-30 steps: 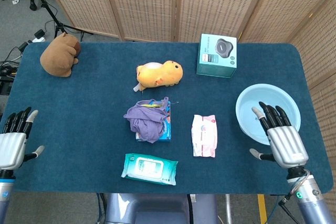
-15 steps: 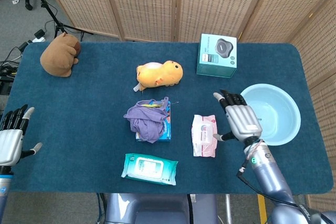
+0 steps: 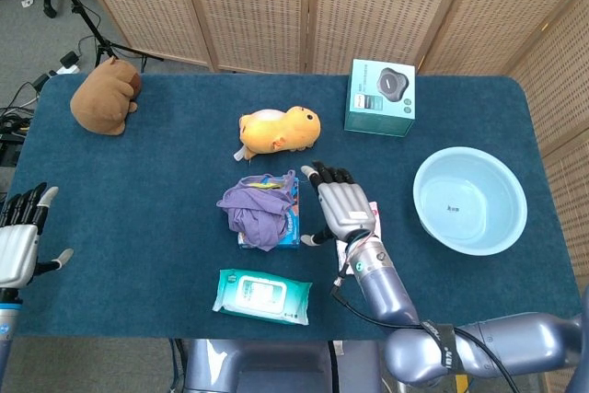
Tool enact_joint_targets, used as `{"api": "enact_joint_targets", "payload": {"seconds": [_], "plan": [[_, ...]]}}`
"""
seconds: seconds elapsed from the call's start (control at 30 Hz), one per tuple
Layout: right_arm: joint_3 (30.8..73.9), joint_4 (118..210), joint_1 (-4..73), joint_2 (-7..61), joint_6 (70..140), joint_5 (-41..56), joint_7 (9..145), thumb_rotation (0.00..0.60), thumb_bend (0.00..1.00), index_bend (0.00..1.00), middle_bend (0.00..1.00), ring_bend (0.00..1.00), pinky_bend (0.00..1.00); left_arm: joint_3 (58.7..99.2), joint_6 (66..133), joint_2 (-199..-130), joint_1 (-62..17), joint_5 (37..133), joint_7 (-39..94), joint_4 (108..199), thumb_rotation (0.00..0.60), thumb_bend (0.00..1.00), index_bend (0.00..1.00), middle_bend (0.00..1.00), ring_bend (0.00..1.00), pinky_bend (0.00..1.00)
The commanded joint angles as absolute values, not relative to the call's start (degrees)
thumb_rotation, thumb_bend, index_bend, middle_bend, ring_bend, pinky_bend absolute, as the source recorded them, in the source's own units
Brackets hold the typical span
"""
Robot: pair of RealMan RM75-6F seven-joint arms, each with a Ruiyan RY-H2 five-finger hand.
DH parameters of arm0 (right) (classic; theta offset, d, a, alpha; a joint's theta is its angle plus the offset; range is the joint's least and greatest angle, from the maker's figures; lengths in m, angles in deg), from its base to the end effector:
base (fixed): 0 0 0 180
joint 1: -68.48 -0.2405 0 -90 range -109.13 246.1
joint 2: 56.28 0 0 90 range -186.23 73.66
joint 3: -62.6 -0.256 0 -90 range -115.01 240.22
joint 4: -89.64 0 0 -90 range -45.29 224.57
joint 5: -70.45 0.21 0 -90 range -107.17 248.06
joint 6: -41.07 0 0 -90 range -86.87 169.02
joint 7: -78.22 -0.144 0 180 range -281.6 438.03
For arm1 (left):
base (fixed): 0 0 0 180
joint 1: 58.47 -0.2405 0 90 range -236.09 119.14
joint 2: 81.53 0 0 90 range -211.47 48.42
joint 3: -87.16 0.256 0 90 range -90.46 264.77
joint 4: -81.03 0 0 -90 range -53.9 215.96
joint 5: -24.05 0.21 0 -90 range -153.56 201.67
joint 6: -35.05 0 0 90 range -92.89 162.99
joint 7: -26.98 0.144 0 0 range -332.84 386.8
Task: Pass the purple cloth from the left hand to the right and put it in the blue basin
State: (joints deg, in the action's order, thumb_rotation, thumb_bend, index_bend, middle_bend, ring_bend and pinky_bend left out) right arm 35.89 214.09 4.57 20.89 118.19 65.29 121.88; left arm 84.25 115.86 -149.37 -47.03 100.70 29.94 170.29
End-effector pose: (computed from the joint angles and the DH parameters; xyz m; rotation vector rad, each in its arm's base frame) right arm -0.0016 -0.3138 0.0553 1.6866 -1.3317 0.8394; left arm -0.3184 0.2174 0.1420 -1.3612 -0.9306 -0.8407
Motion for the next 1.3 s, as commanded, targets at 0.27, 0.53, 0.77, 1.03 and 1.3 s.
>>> {"api": "enact_joint_targets", "payload": {"seconds": [0.27, 0.53, 0.77, 1.03, 1.3], "plan": [[38.16, 203.87, 0.4, 27.86, 111.65, 66.84, 121.89, 0.6, 0.0, 0.0, 0.0, 0.0, 0.0, 83.57, 112.33, -150.04, -46.3, 99.29, 29.39, 168.69, 0.6, 0.18, 0.0, 0.0, 0.0, 0.0], [37.74, 198.58, -1.42, 31.39, 108.73, 66.37, 119.92, 0.6, 0.0, 0.0, 0.0, 0.0, 0.0, 83.37, 110.06, -150.57, -45.75, 98.57, 29.99, 168.11, 0.6, 0.18, 0.0, 0.0, 0.0, 0.0], [38.28, 195.33, -2.31, 33.63, 107.73, 64.15, 118.89, 0.6, 0.0, 0.0, 0.0, 0.0, 0.0, 83.33, 109.58, -150.7, -45.73, 98.67, 30.42, 168.1, 0.6, 0.18, 0.0, 0.0, 0.0, 0.0], [39.17, 192.08, -2.51, 35.81, 106.21, 60.88, 117.2, 0.6, 0.0, 0.0, 0.0, 0.0, 0.0, 83.07, 108.39, -150.86, -45.49, 97.91, 30.85, 167.84, 0.6, 0.18, 0.0, 0.0, 0.0, 0.0], [38.87, 188.11, -2.6, 38.2, 102.81, 58.82, 114.13, 0.6, 0.0, 0.0, 0.0, 0.0, 0.0, 83.1, 107.94, -150.68, -45.52, 98.02, 30.73, 168.12, 0.6, 0.19, 0.0, 0.0, 0.0, 0.0]]}}
